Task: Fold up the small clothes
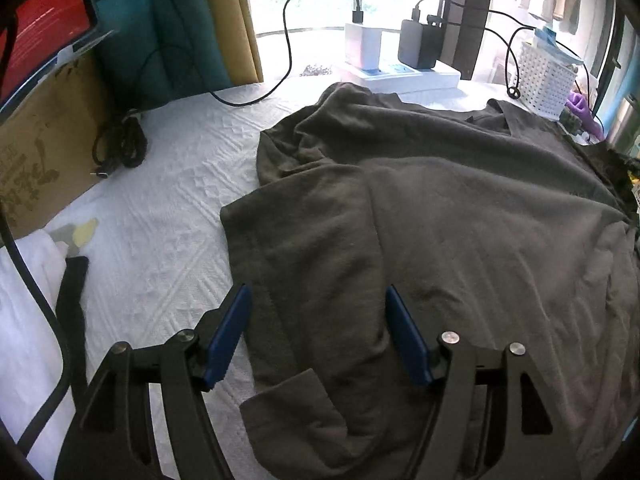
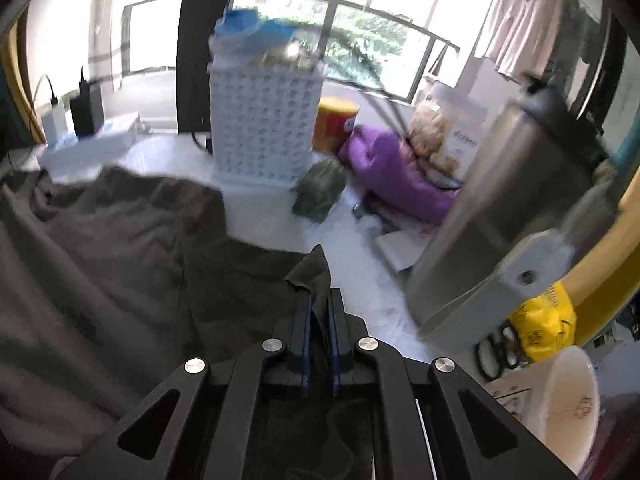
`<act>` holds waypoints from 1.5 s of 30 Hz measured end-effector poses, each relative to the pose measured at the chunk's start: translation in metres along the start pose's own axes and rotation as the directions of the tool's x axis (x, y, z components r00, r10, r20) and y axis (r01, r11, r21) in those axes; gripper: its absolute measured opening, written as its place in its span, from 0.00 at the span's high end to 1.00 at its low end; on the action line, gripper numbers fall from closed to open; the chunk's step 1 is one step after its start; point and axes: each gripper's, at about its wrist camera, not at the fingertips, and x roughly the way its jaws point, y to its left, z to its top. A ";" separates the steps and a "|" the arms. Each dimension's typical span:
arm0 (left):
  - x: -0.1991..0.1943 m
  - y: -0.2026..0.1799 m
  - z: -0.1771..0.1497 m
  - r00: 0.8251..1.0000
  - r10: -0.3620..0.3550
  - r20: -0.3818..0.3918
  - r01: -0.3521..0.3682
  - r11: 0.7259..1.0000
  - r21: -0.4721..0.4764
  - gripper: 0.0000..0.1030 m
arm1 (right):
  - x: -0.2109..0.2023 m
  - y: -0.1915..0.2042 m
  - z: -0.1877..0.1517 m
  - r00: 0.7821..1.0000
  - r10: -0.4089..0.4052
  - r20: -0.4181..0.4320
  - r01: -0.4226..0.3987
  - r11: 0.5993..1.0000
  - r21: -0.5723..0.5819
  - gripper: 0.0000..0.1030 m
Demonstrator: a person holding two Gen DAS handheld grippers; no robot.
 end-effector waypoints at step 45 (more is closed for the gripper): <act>0.028 0.045 0.039 0.996 -0.077 0.038 0.077 0.997 0.004 0.35 | -0.066 0.087 -0.043 0.956 0.293 -0.029 -0.292 0.956 0.028 0.16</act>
